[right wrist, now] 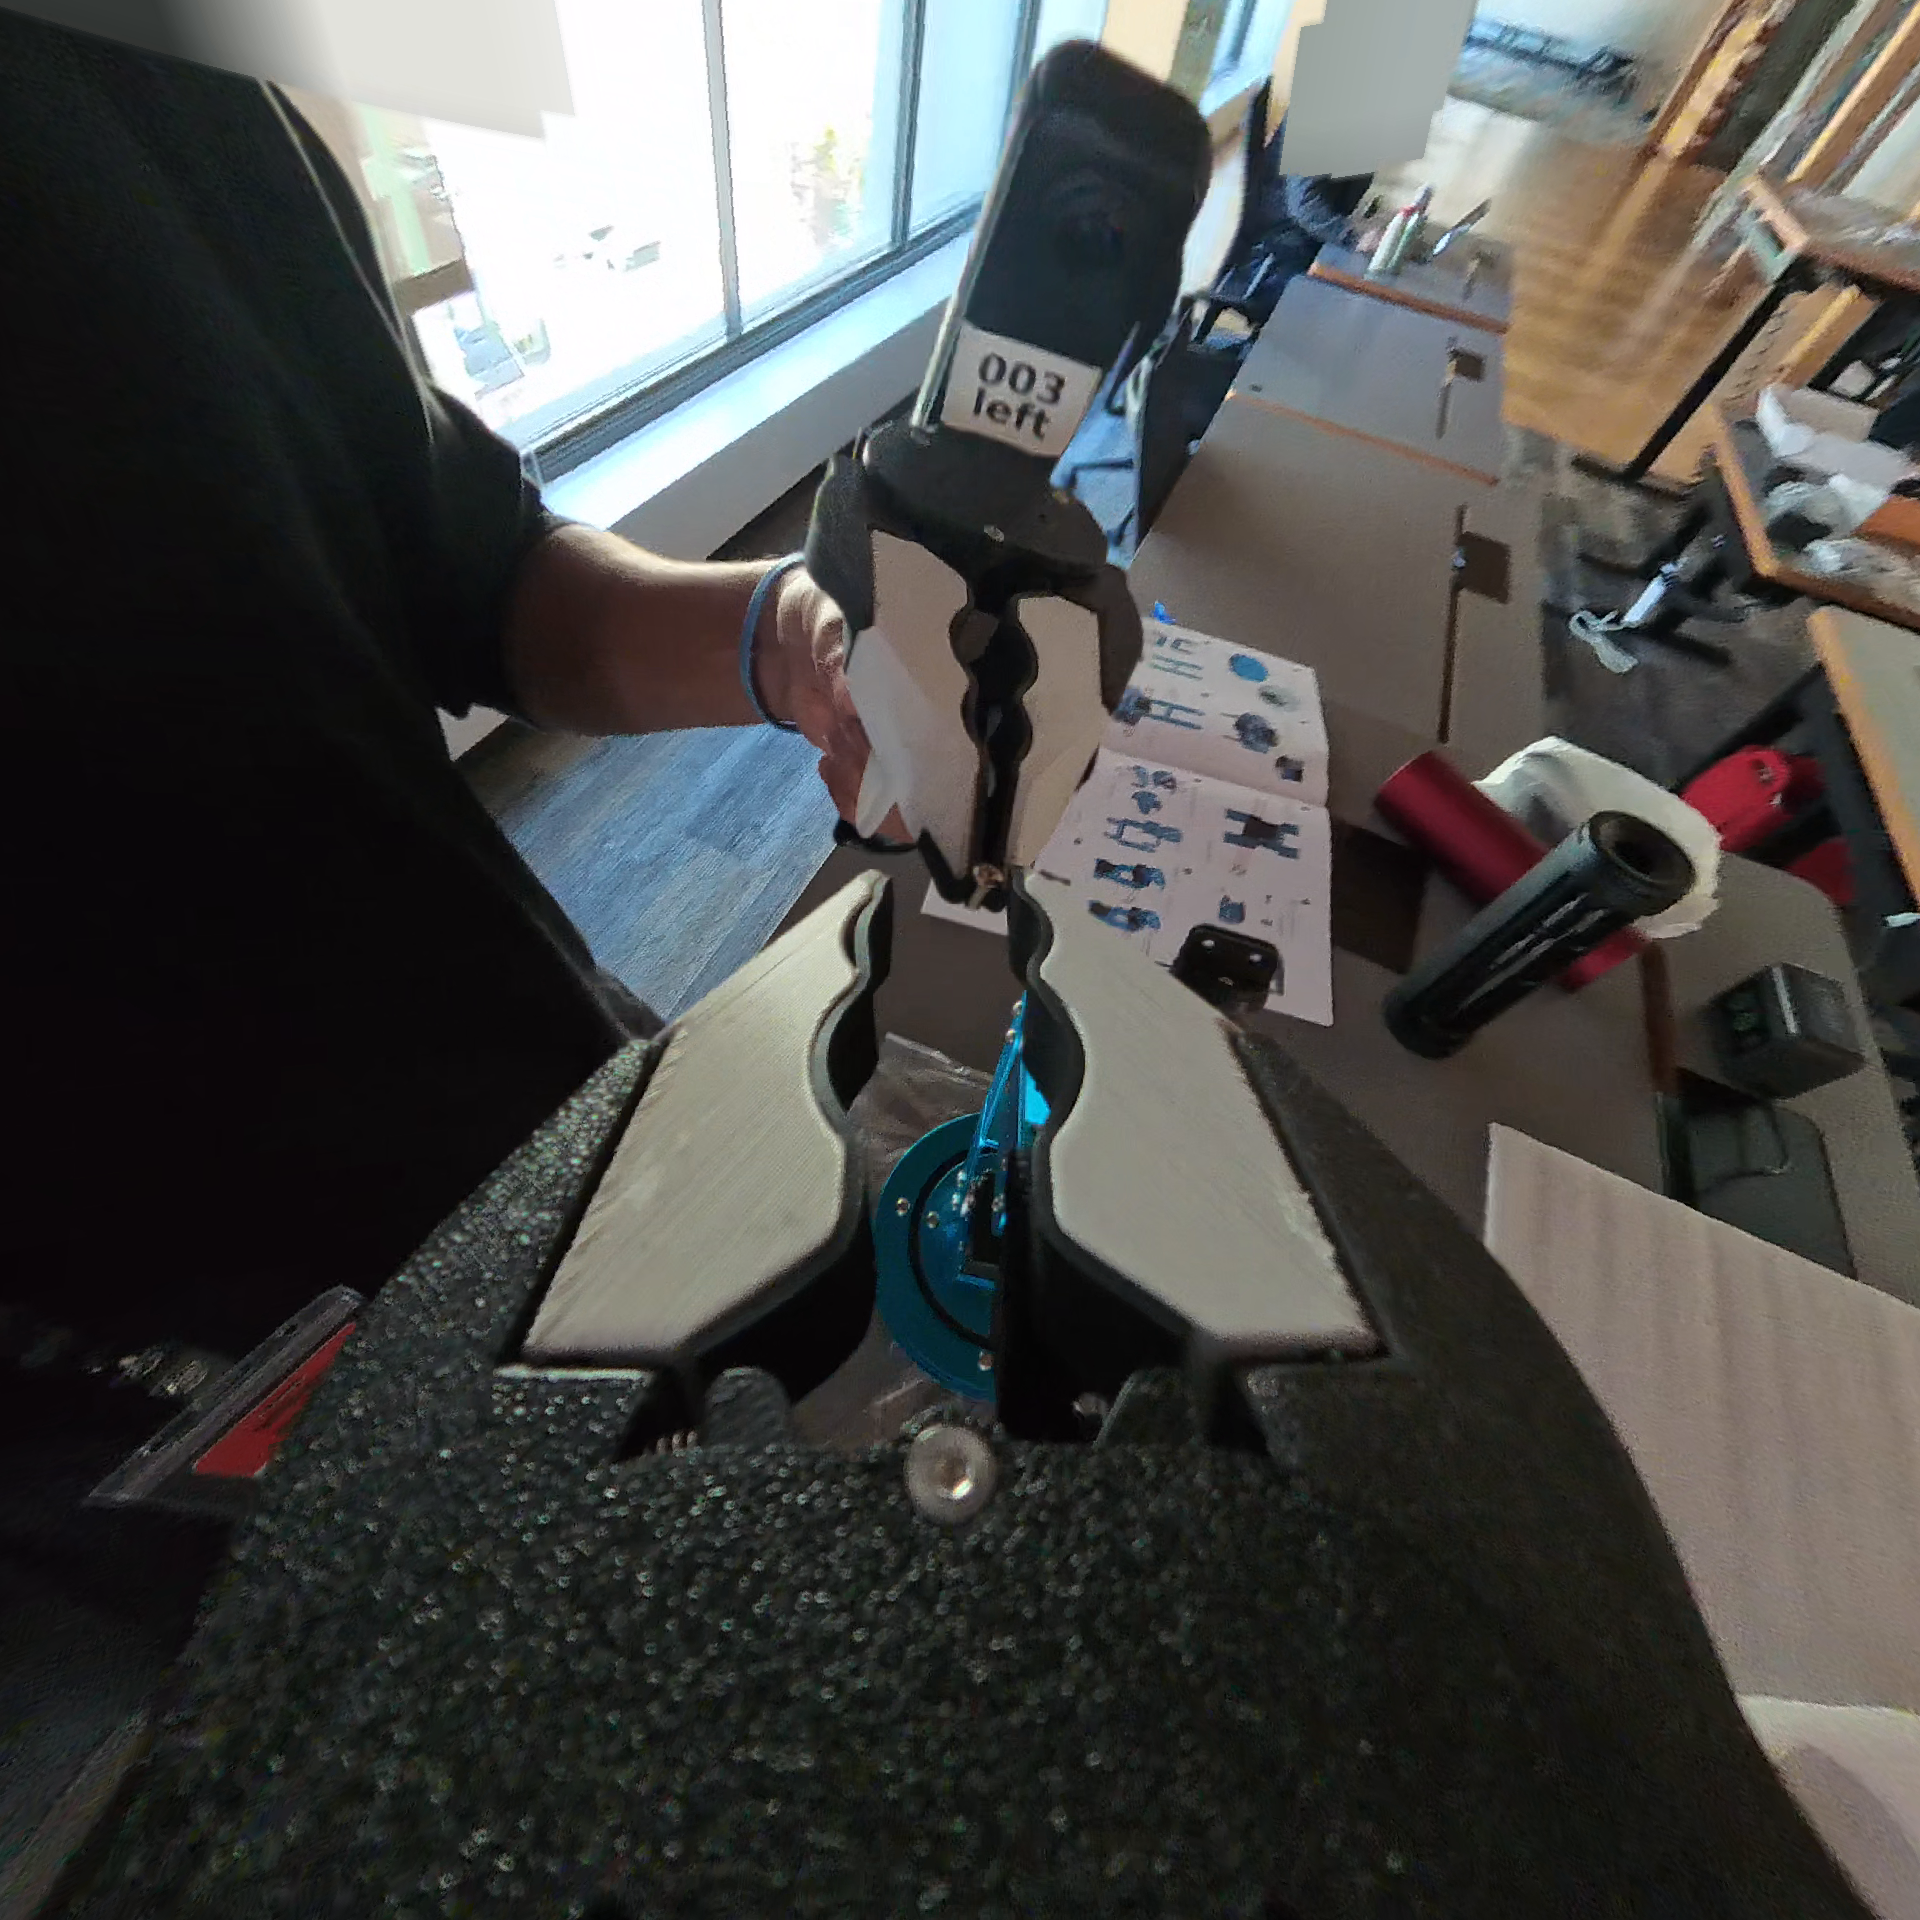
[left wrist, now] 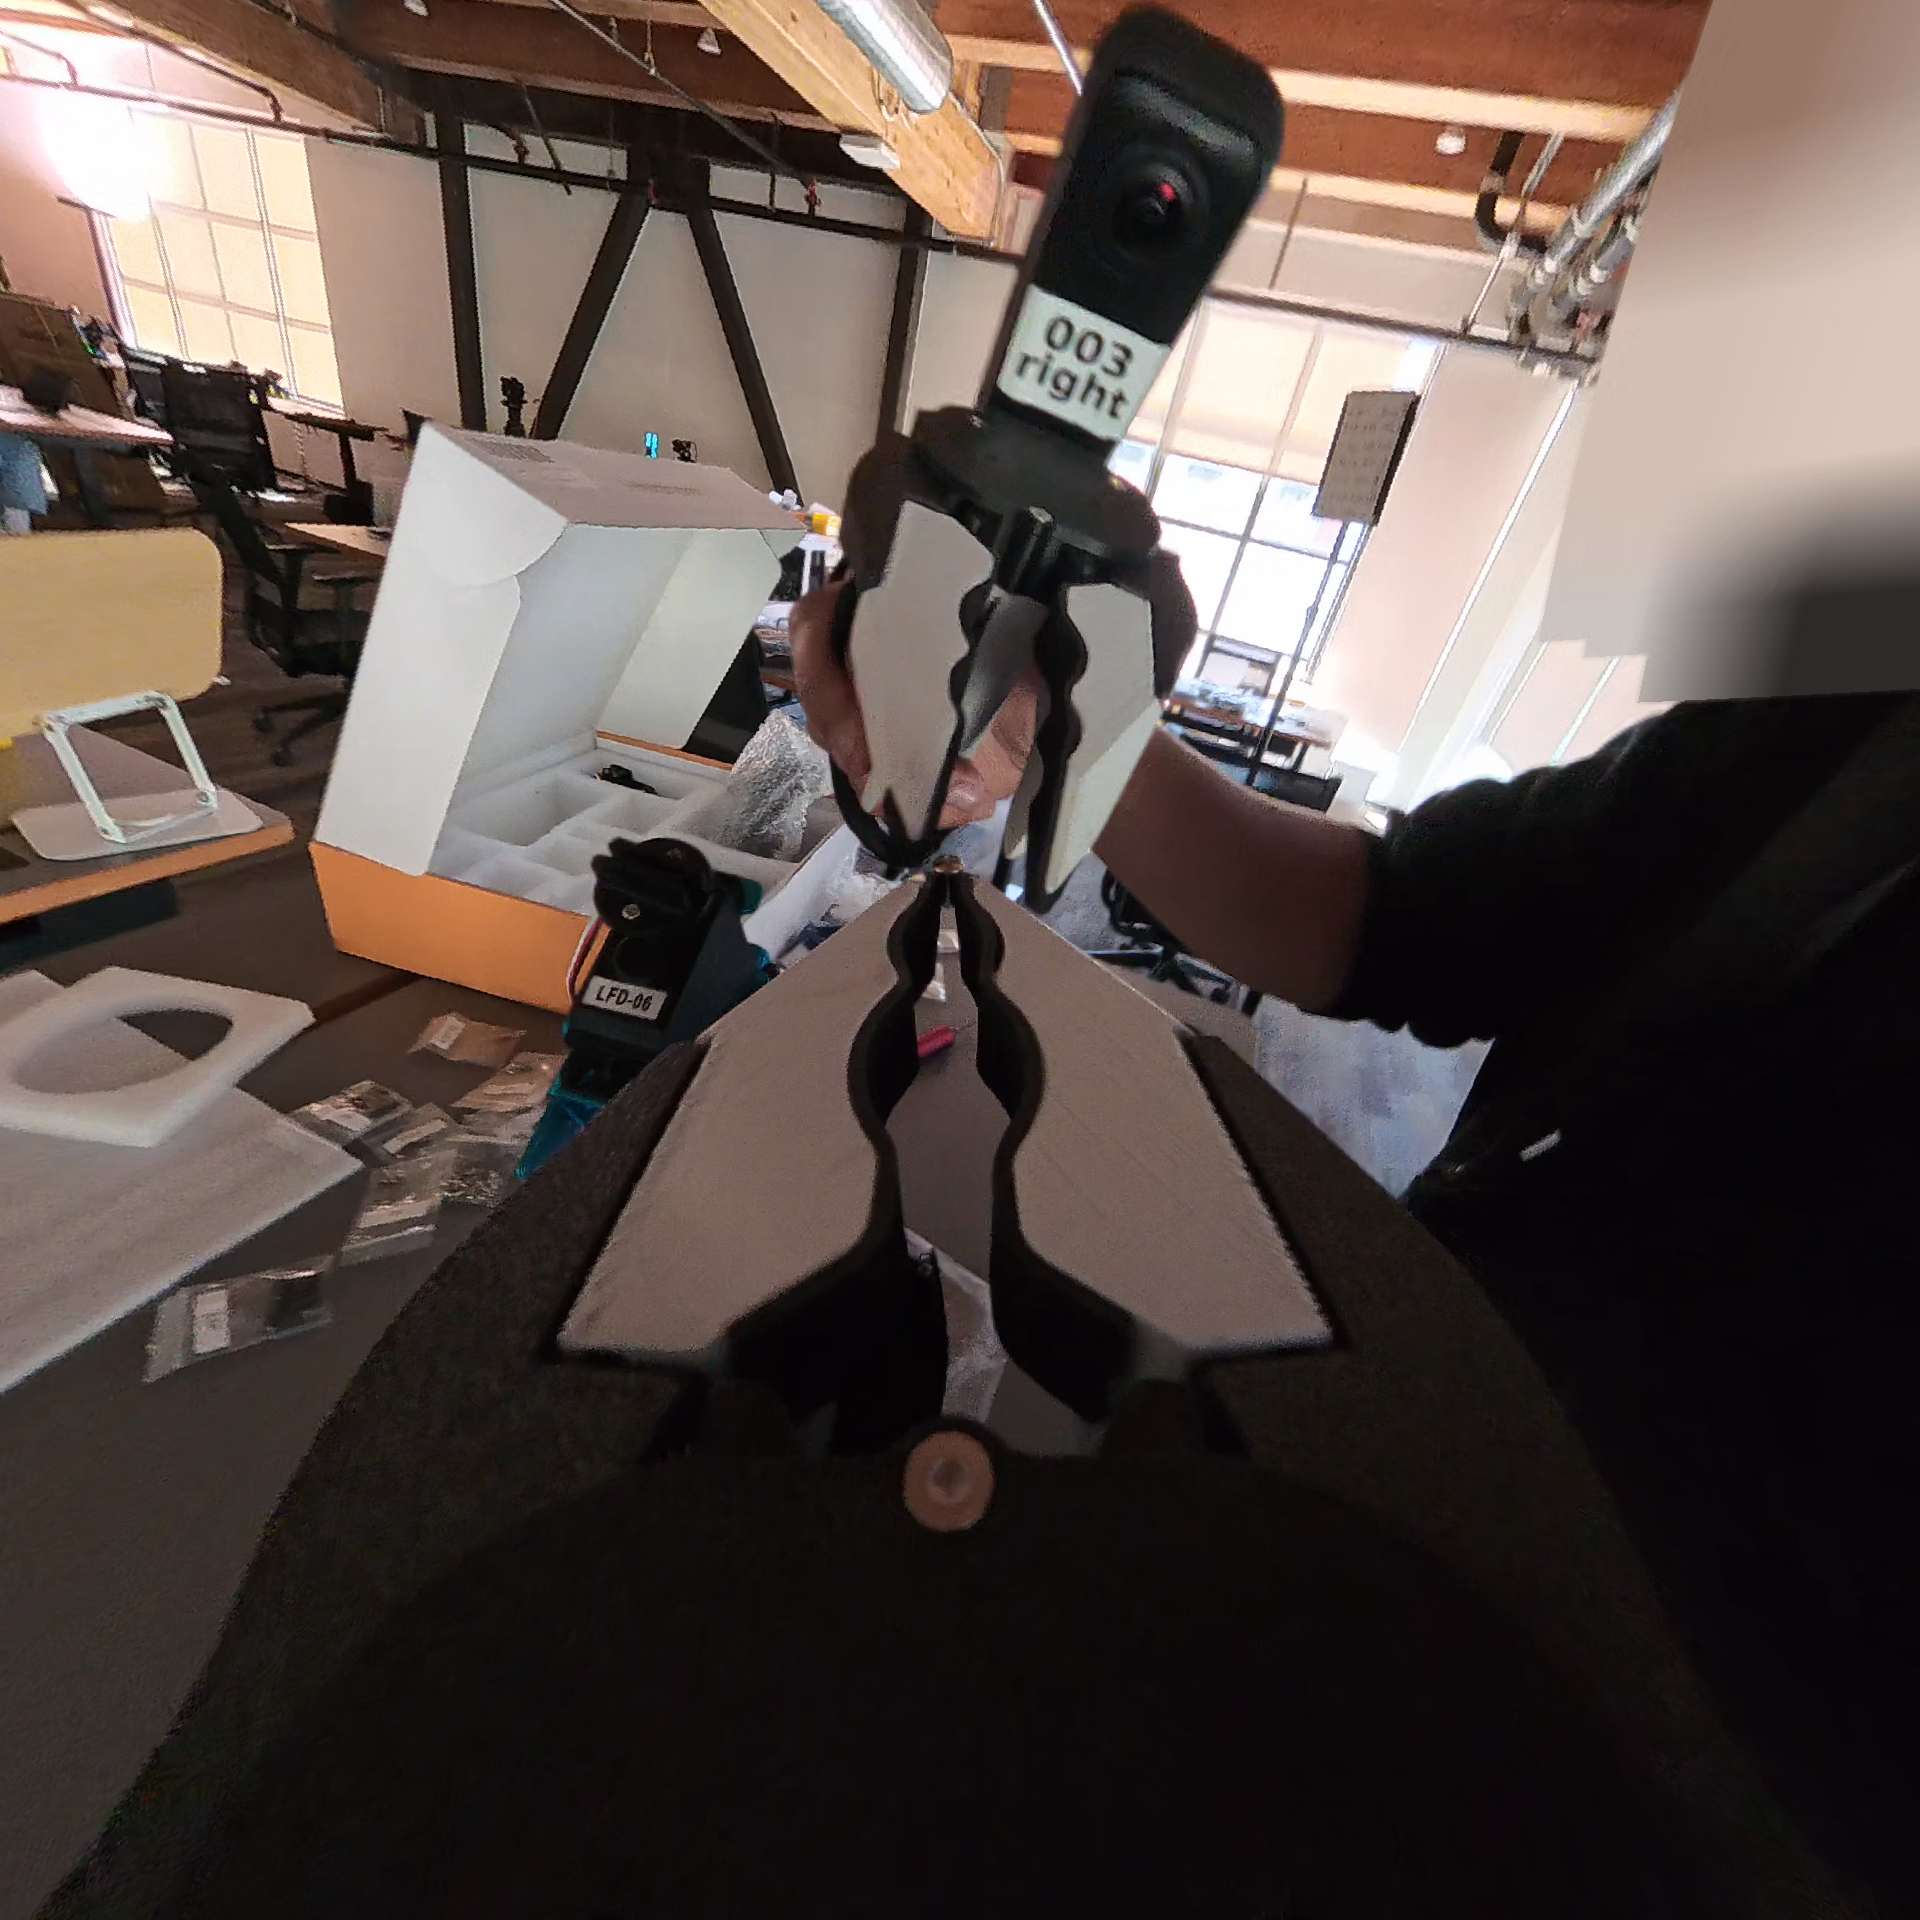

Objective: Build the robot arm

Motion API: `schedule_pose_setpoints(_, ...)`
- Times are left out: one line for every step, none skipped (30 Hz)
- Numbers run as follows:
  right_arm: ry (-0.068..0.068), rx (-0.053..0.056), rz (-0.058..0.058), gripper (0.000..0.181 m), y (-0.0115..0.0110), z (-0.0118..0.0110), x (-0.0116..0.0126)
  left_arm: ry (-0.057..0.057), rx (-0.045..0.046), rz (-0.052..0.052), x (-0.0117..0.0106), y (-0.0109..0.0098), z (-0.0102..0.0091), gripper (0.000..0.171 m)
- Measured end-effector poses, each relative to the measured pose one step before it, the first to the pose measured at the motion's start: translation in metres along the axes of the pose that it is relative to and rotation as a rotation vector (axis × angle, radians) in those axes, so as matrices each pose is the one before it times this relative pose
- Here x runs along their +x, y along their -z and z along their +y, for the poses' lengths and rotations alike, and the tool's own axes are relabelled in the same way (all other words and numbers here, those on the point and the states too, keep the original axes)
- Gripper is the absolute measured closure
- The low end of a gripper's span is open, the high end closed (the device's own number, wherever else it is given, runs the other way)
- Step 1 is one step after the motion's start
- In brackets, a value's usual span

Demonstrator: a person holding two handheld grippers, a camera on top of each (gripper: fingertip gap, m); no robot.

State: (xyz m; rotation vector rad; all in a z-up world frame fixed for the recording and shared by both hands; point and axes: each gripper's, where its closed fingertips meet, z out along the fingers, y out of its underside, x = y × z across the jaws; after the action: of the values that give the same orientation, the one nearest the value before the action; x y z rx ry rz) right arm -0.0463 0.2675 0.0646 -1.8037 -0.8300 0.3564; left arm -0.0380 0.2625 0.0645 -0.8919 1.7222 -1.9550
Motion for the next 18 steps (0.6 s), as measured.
schedule_pose_setpoints(-0.0007, -0.0252, -0.0115, 0.161, -0.00133, 0.00161, 0.00042, -0.0298, -0.0054, -0.0008, 0.00177, -0.00053, 0.00017, 0.17)
schedule_pose_setpoints(0.001, -0.0182, -0.0137, 0.163, -0.00121, 0.00071, -0.00042, -0.0238, -0.00617, -0.0005, 0.00151, -0.00044, 0.00014, 0.17)
schedule_pose_setpoints(0.0019, -0.0098, -0.0058, 0.166, -0.00007, -0.00028, 0.00049, -0.0169, -0.00586, -0.0024, 0.00068, -0.00026, 0.00026, 0.17)
schedule_pose_setpoints(0.0042, -0.0109, -0.0019, 0.167, 0.00053, -0.00003, 0.00101, -0.0107, -0.00161, -0.0065, -0.00052, -0.00001, -0.00023, 0.17)
schedule_pose_setpoints(0.0039, -0.0074, -0.0031, 0.168, 0.00048, -0.0006, 0.0004, -0.0013, 0.00283, -0.0001, -0.00005, -0.00007, -0.00079, 0.17)
schedule_pose_setpoints(0.0035, -0.0033, 0.0, 0.168, 0.00024, -0.00079, 0.00028, 0.0035, 0.00283, 0.0018, -0.00008, 0.00017, -0.00078, 0.17)
schedule_pose_setpoints(0.001, -0.0063, -0.0015, 0.168, 0.00007, -0.00006, 0.00019, -0.0028, -0.00164, 0.0027, -0.00002, -0.0001, 0.00001, 0.17)
schedule_pose_setpoints(-0.002, -0.0074, -0.0068, 0.168, 0.00025, 0.00006, -0.00053, -0.0101, -0.00345, 0.002, 0.00051, -0.00015, 0.00021, 0.17)
schedule_pose_setpoints(-0.0054, -0.005, -0.0066, 0.168, 0.00035, 0.00017, -0.00023, -0.0171, -0.00763, -0.0043, 0.00011, -0.00026, 0.00029, 0.17)
schedule_pose_setpoints(-0.0068, -0.0096, -0.0061, 0.168, -0.00006, 0.00101, -0.00003, -0.0224, -0.01886, -0.0083, -0.00029, -0.00044, 0.00146, 0.17)
schedule_pose_setpoints(-0.0037, -0.0166, -0.0008, 0.168, -0.00055, 0.00212, 0.00024, -0.0288, -0.02652, -0.015, -0.00114, -0.00054, 0.00235, 0.17)
schedule_pose_setpoints(-0.0012, -0.0189, 0.0059, 0.168, -0.00082, 0.00246, 0.00111, -0.0344, -0.02721, -0.0202, -0.00173, -0.00069, 0.00258, 0.17)
schedule_pose_setpoints(-0.0015, -0.0145, 0.0026, 0.168, -0.00046, 0.00164, 0.0006, -0.0344, -0.02301, -0.0172, -0.00081, -0.0007, 0.00203, 0.17)
schedule_pose_setpoints(-0.0031, -0.0085, 0.0006, 0.168, 0.00014, 0.00073, 0.0004, -0.0304, -0.01697, -0.015, -0.00042, -0.00054, 0.00076, 0.17)
schedule_pose_setpoints(-0.0044, -0.0052, -0.0002, 0.168, 0.0002, 0.00035, 0.00034, -0.0272, -0.01547, -0.0158, -0.00048, -0.00029, 0.00045, 0.17)
schedule_pose_setpoints(-0.0025, -0.0063, 0.0046, 0.168, 0.0, 0.0004, 0.00085, -0.0257, -0.01497, -0.0162, -0.00094, -0.00022, 0.00051, 0.17)
schedule_pose_setpoints(0.0029, -0.0027, 0.0053, 0.168, -0.00002, 0.00006, 0.00046, -0.0222, -0.01289, -0.0103, -0.00024, 0.0, 0.00032, 0.17)
schedule_pose_setpoints(0.0046, -0.003, 0.004, 0.168, -0.00003, 0.00015, 0.00011, -0.0161, -0.01141, -0.0071, -0.00014, -0.00007, 0.00026, 0.17)
